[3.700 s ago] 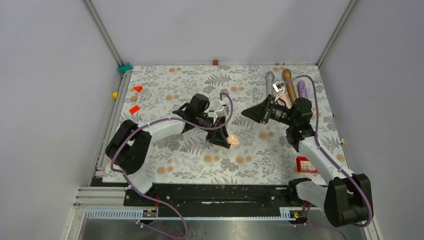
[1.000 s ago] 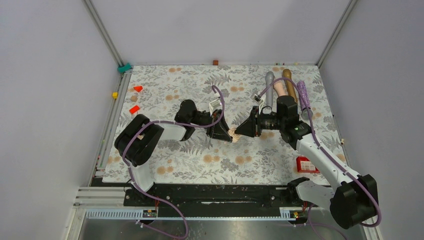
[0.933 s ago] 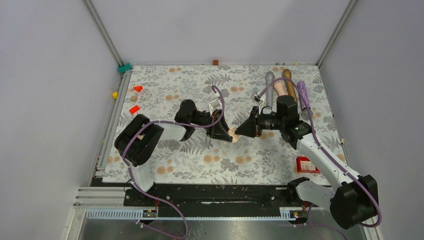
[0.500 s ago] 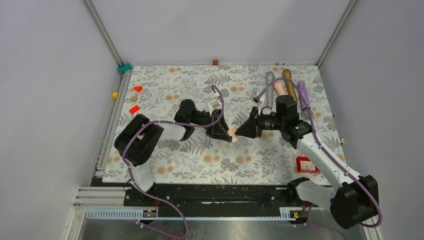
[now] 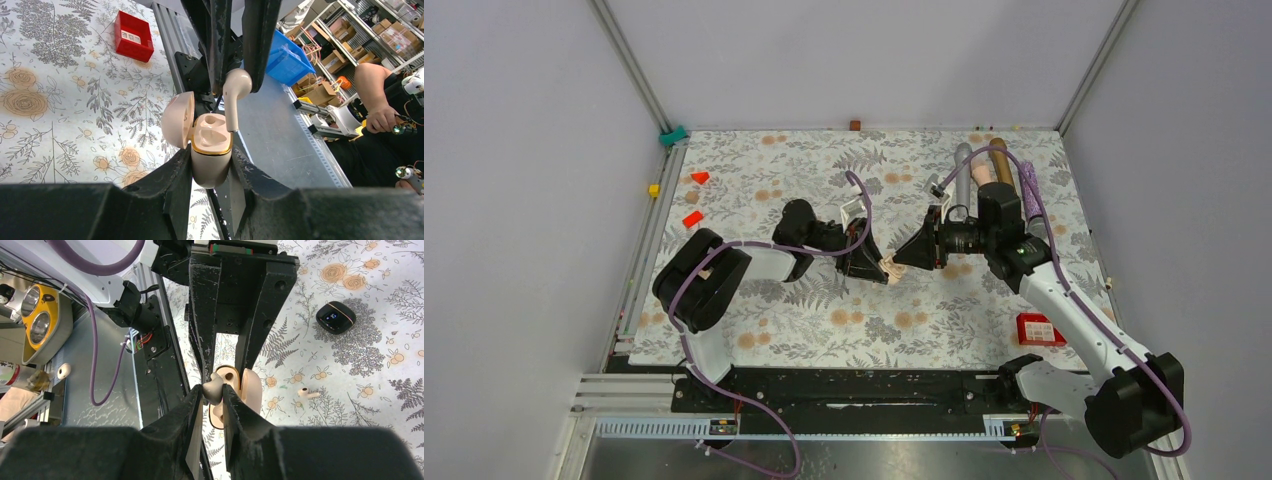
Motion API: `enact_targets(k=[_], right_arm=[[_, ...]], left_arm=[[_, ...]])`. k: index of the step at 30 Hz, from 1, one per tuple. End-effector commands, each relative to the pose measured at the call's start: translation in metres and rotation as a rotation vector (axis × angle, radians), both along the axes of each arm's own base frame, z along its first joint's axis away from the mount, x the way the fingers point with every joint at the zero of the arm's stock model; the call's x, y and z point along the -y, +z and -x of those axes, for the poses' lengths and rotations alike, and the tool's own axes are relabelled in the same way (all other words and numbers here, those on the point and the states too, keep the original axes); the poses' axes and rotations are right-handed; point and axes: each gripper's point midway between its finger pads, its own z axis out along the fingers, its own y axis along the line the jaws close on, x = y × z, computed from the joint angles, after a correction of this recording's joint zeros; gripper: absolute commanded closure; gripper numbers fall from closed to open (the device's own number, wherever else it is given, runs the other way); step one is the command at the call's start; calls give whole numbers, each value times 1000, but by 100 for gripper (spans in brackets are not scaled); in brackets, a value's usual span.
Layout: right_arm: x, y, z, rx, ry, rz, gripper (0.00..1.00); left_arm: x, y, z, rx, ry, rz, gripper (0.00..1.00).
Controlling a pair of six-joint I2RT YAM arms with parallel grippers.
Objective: Insert the wireless bluetooth earbuds into the charging case
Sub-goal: Place the earbud in the charging case.
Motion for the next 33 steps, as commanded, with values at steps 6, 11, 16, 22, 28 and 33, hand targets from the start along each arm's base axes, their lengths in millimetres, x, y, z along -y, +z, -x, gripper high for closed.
enact_targets(k=[6, 11, 16, 22, 28, 33], right_arm=[[1, 5, -1, 54, -3, 20, 82], [2, 6, 0, 59, -1, 36, 82], [3, 7, 3, 60, 6, 33, 82], [6, 5, 9, 66, 16, 50, 82], [7, -3, 11, 78, 18, 48, 82], [5, -13, 12, 101, 19, 54, 82]], left_arm=[[-3, -1, 3, 143, -18, 48, 100], [-5, -48, -11, 293, 49, -204, 100], [-5, -49, -2, 329, 22, -211, 100], [-9, -49, 6, 367, -12, -176, 100], [-9, -46, 9, 357, -28, -159, 100], [-7, -41, 13, 334, -42, -141, 100]])
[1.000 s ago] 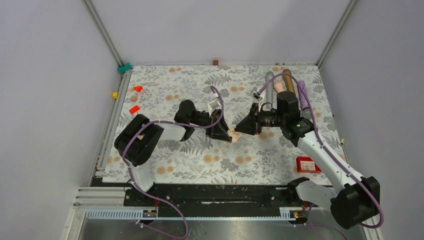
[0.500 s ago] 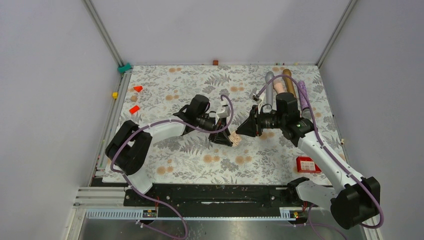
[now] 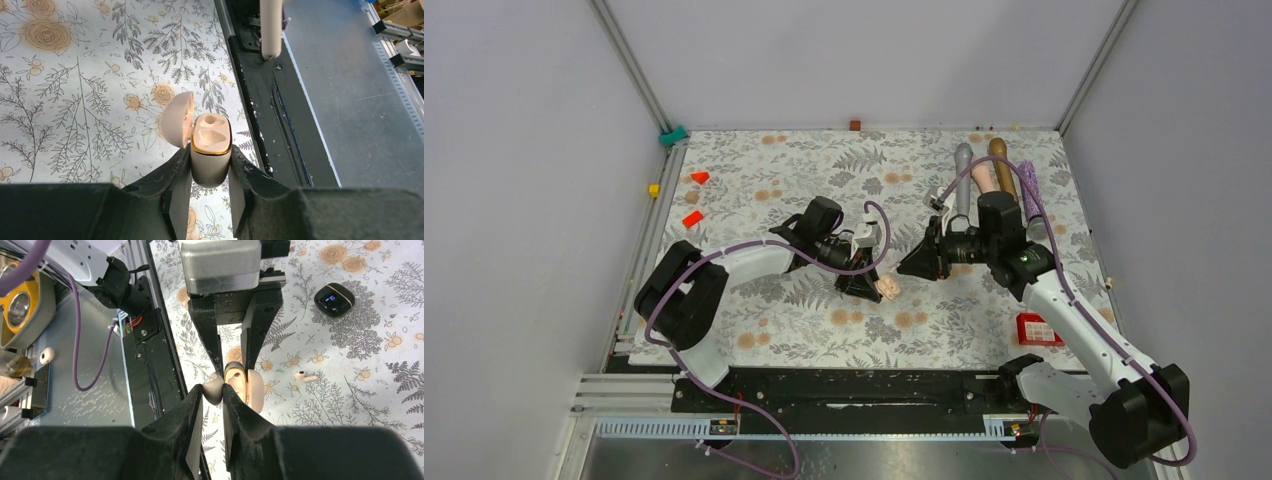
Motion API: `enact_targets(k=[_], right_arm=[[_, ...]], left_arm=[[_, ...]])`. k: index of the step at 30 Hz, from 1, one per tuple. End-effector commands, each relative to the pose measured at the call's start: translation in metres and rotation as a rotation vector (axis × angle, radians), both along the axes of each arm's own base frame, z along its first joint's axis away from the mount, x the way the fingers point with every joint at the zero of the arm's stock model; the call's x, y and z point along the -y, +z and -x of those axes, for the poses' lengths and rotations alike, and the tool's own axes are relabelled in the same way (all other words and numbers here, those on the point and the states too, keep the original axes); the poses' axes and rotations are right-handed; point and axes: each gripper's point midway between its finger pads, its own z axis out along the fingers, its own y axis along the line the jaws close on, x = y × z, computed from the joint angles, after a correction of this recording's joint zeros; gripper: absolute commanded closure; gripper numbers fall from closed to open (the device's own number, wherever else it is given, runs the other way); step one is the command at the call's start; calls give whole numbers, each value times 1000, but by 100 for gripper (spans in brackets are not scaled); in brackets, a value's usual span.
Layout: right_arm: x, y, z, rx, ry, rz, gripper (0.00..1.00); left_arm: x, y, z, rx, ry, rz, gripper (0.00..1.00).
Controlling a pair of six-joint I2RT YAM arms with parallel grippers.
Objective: Insert the wireless bluetooth earbuds into the charging case
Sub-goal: Place the earbud in the charging case.
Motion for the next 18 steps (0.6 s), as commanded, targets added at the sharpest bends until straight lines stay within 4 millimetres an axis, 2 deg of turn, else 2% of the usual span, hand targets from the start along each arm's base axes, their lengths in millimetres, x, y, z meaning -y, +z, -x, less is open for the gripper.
enact_targets(k=[1, 10, 18], right_arm=[[-5, -1, 0, 73, 11, -2, 82], [-11, -12, -6, 96, -17, 18, 81], [-11, -21, -10, 75, -43, 24, 81]], left_arm=[[3, 25, 4, 39, -44, 83, 100], [7, 34, 8, -18, -51, 113, 100], [13, 55, 5, -68, -32, 200, 100]])
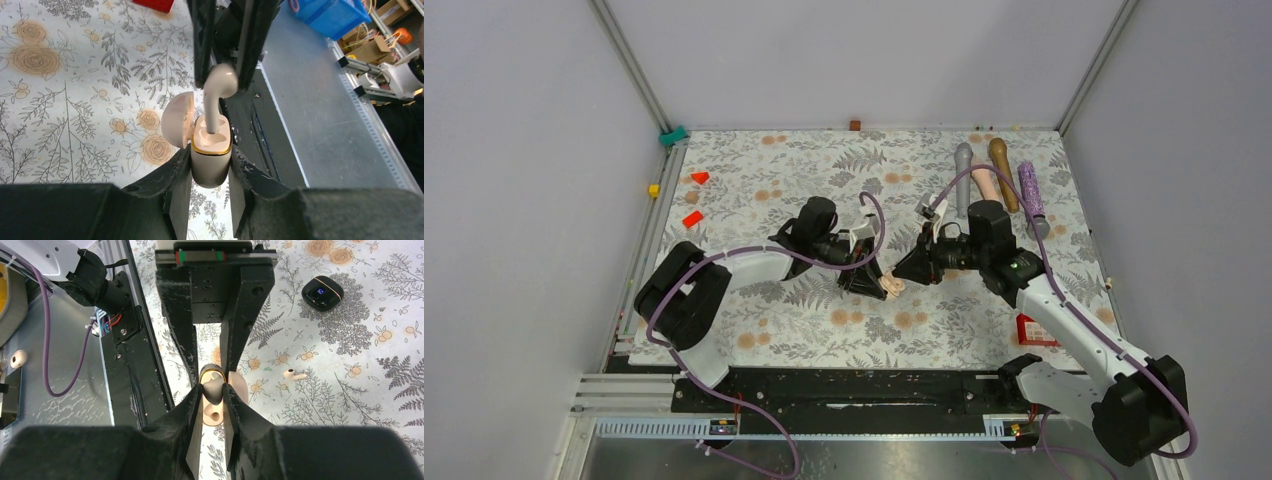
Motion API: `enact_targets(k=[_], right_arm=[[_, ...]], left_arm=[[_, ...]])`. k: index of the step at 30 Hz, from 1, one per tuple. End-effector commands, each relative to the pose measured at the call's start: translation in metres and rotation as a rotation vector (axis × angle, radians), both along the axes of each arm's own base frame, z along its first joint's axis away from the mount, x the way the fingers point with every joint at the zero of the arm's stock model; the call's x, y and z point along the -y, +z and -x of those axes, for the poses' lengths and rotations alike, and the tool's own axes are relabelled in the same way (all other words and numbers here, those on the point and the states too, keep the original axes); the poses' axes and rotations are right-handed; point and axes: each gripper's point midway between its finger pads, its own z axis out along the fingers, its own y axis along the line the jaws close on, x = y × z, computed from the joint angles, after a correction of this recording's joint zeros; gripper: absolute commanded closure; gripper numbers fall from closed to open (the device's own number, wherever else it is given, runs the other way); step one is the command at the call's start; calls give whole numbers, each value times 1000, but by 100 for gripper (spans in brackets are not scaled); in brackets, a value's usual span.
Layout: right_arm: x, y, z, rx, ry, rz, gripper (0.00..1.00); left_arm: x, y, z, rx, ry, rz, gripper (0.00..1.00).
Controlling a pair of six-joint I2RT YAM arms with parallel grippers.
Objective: Insert the wireless bluetooth earbuds into the charging case
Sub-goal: Place the earbud in the charging case.
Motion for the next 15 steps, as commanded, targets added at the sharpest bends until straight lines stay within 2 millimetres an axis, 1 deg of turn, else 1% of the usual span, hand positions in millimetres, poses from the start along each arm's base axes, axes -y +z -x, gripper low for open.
enact_targets(k=[1, 4, 9, 15], right_arm=[[-3, 4, -8, 40, -17, -12, 81], [-5, 4, -7, 13, -23, -21, 81], [-4, 5, -7, 18, -26, -25, 81], [-5, 8, -3, -1, -12, -34, 81]], left_arm=[[5, 38, 1, 40, -28, 139, 100], [4, 41, 1, 22, -20, 148, 100], [5, 41, -1, 22, -15, 146, 100], [5, 38, -1, 24, -11, 137, 100]])
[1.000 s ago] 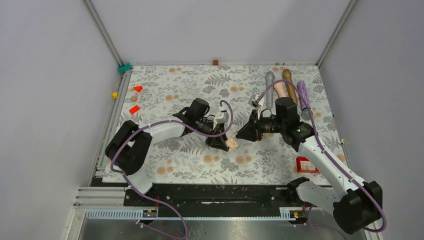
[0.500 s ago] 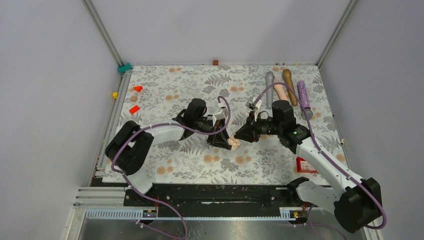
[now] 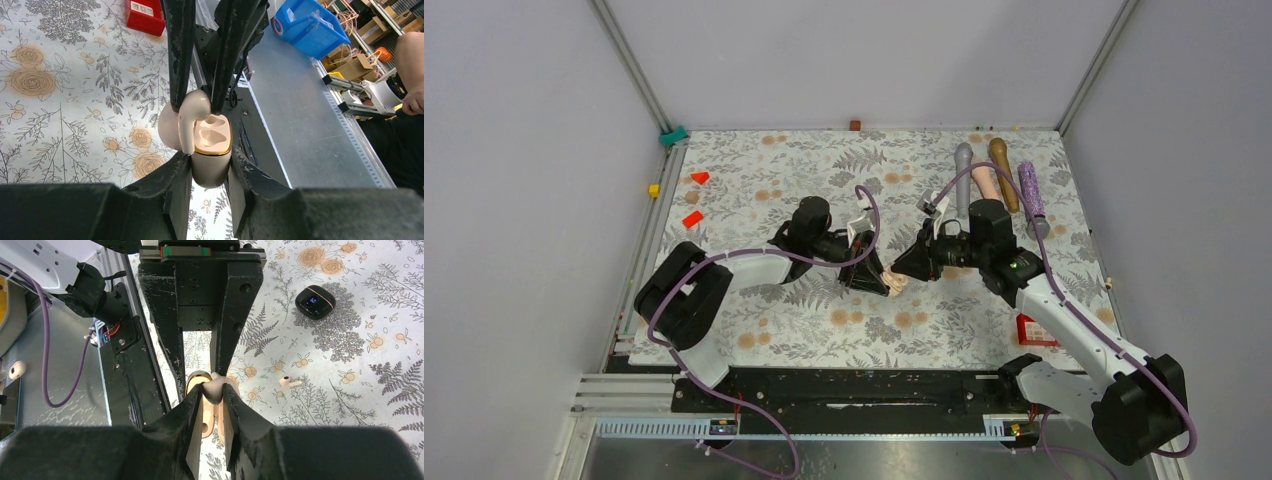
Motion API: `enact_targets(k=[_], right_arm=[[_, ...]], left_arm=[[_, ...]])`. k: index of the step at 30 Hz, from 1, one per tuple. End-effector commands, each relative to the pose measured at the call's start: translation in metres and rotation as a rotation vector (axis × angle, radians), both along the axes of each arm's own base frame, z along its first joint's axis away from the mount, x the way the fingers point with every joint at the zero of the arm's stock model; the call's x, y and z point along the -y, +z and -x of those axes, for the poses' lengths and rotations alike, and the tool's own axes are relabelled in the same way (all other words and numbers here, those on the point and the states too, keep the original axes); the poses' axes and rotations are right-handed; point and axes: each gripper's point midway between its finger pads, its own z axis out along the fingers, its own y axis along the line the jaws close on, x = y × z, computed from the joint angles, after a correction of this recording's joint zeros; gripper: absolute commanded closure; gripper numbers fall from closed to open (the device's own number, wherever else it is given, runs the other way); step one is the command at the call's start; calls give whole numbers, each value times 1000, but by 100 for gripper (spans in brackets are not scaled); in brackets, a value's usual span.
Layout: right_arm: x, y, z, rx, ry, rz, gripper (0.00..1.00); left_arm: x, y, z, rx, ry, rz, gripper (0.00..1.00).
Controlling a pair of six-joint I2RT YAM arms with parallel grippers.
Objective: Insert the wireless bluetooth earbuds into the charging case
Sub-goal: Place the earbud in the charging case.
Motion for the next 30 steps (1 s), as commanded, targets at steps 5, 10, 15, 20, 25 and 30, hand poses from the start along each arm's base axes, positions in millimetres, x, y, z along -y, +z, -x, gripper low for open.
enact_targets(k=[5, 10, 15, 20, 25, 30], right_arm=[[-1, 8, 7, -3, 21, -1, 81], [0, 11, 10, -5, 34, 3, 81], [-1, 12, 13, -11, 49, -8, 82], [-2, 12, 17, -19, 65, -17, 82], [-2, 9, 16, -15, 64, -14, 82], [-3, 5, 12, -16, 48, -16, 82]], left_arm=[[-1, 12, -3, 82, -14, 53, 100], [-3, 11, -5, 86, -7, 51, 100], [-3, 10, -5, 86, -7, 47, 100], [-3, 10, -6, 88, -5, 44, 100], [-3, 9, -6, 84, -8, 43, 100], [-3, 10, -6, 81, -9, 43, 100]])
